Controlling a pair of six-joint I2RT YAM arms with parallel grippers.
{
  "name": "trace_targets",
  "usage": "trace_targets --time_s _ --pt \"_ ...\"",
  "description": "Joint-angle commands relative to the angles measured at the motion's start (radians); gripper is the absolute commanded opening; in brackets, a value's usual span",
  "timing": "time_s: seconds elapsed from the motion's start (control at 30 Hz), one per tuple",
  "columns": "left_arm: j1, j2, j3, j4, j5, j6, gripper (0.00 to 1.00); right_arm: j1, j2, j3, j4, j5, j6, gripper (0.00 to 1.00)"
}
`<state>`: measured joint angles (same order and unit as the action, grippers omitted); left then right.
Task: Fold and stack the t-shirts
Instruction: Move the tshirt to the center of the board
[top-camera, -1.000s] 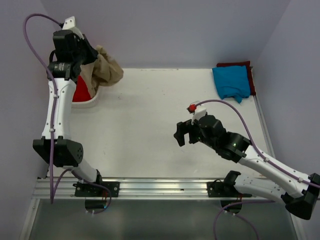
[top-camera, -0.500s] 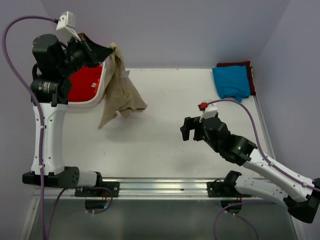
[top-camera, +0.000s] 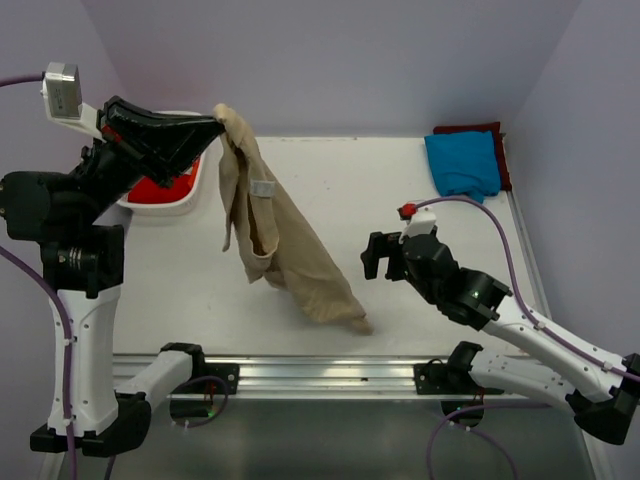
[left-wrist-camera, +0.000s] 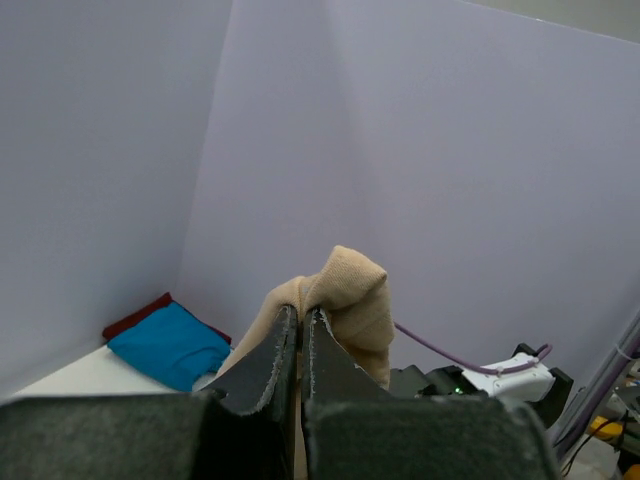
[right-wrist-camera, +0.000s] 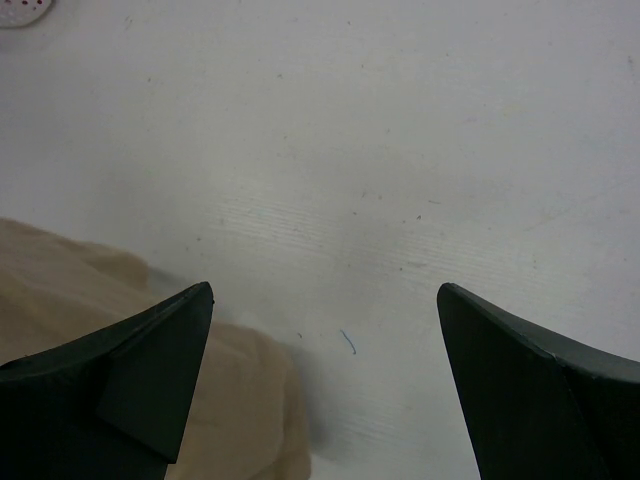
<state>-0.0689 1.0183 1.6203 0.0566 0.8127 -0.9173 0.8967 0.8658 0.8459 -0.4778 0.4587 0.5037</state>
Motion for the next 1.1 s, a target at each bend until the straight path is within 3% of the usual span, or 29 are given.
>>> trace_targets --time_s 0.0,0.1,0.27,0.37,0.53,0.67,0.83,1.07 --pt "-0.003 -0.004 -0.043 0.109 0.014 -0.100 0.00 0.002 0.001 0.033 0.010 0.043 0.027 0.99" --pt "-0.003 -0.026 -0.115 0.134 0.025 -0.126 0.00 0.002 -0.013 0.035 0.001 0.047 0.033 0.99" --pt "-0.003 -0.003 -0.120 -0.092 -0.047 -0.003 0.00 0.002 -0.033 0.041 -0.018 0.055 0.035 0.99" --pt "-0.006 0.029 -0.164 -0.090 -0.063 -0.018 0.00 0.002 -0.036 0.051 -0.025 0.060 0.032 0.99" --pt "-0.110 0.058 -0.178 -0.086 -0.179 0.034 0.00 0.002 -0.045 0.056 -0.012 0.049 0.009 0.99" --pt "-0.153 0.091 -0.192 -0.074 -0.254 0.051 0.00 0.002 -0.042 0.044 0.068 -0.107 -0.051 0.99" --pt "-0.203 0.152 -0.177 -0.074 -0.306 0.052 0.00 0.001 0.073 0.061 0.221 -0.374 -0.057 0.99" --pt "-0.244 0.216 -0.091 -0.087 -0.336 0.078 0.00 0.004 0.298 0.044 0.453 -0.517 0.007 0.99"
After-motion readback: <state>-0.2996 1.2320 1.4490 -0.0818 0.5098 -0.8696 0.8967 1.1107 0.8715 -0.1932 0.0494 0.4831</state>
